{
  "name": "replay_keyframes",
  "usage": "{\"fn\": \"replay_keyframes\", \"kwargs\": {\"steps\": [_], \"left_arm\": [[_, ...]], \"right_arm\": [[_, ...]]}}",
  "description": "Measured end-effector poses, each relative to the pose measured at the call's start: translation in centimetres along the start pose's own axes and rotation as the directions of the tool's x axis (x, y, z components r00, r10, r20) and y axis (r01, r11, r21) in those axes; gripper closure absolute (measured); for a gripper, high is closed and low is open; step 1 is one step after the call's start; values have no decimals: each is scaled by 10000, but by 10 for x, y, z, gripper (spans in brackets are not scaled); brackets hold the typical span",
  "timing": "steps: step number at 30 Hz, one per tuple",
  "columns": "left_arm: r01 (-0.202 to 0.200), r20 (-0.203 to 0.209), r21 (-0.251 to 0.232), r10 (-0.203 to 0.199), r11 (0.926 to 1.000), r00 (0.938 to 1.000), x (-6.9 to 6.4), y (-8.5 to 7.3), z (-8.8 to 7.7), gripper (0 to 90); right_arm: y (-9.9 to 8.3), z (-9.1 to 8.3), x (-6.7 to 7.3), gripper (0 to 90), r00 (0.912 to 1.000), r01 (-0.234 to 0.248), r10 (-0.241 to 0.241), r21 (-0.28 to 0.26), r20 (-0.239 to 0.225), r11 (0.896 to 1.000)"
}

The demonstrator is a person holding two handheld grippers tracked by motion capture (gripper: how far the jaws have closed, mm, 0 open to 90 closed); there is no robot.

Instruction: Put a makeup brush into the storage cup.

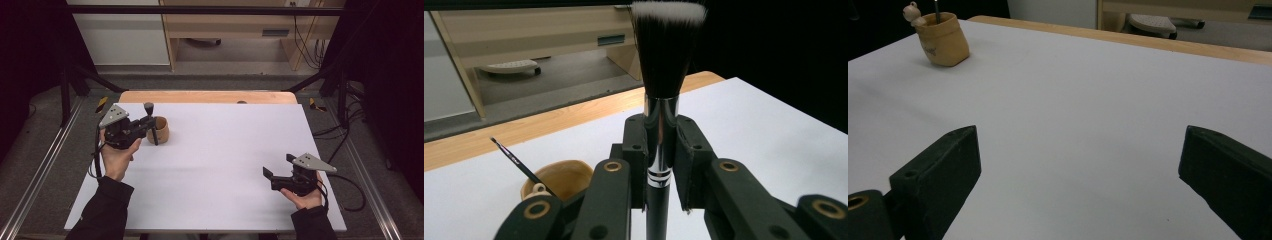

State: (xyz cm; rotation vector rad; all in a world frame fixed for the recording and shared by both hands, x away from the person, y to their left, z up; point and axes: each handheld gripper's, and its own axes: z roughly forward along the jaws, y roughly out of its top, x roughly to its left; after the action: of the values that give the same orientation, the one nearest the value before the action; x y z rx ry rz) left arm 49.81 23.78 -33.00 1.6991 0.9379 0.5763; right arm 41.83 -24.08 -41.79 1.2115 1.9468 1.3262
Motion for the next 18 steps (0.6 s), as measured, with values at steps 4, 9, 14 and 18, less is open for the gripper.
{"fn": "replay_keyframes", "kwargs": {"steps": [4,9,14,18], "left_arm": [[69,-53,-40,-69,10000,10000,4,2,5,772],[91,-197,68,-90,9999,9998,10,3,12,772],[39,-328,122,-35,9999,9995,16,5,16,772],[94,-376,96,-90,9999,9993,21,6,21,773]], "right_arm": [[0,1,1,40,10000,11,-11,23,4,10000],[0,0,0,39,10000,7,-7,-31,-1,10000],[0,1,0,35,10000,-16,16,-19,18,10000],[0,1,0,35,10000,-4,4,25,57,10000]]}}
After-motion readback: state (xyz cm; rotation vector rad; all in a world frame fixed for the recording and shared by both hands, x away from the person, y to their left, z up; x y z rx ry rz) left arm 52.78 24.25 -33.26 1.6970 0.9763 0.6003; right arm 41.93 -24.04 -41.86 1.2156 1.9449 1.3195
